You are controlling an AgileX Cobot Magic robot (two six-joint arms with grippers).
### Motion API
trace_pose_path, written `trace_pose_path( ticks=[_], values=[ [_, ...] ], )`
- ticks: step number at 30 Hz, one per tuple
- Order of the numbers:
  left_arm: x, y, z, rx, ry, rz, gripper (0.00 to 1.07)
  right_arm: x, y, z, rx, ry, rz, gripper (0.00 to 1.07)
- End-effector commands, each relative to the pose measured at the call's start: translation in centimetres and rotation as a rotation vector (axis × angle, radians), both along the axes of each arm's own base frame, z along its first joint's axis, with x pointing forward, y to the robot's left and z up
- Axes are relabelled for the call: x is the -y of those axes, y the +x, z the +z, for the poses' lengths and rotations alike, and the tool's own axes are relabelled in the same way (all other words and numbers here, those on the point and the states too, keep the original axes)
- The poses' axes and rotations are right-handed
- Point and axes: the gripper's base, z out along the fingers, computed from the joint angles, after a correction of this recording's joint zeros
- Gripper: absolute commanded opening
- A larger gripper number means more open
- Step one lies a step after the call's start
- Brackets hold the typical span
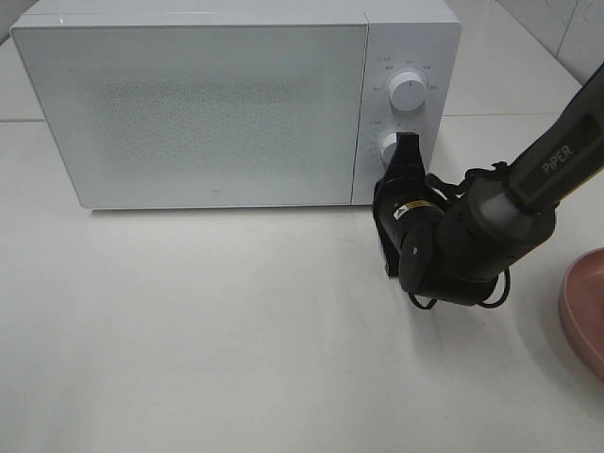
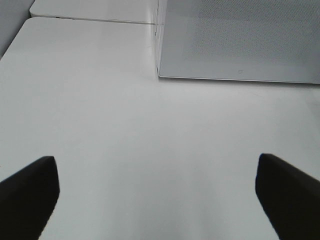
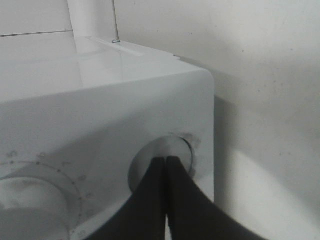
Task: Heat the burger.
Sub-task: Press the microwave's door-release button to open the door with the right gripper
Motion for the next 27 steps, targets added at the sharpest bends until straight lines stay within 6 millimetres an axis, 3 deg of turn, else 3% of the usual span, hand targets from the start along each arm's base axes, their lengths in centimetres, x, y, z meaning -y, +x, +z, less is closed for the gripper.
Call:
trace_pose_path(
  ticks=[1,17,27],
  values=[
    [0.1,-0.2,0.0,0.026,-0.009,-0.001,1.00,-0.2,0.8,0.6,0.049,-0.025,0.005,0.00],
    [0.1,-0.2,0.0,0.026,-0.009,-0.001,1.00,0.2,4.3,3.2,0.190,-0.055,-0.039,0.00],
    [0.1,-0.2,0.0,0.026,-0.009,-0.001,1.00,0.6,4.1,3.1,0.179,-0.064,-0.038,0.00]
  ],
)
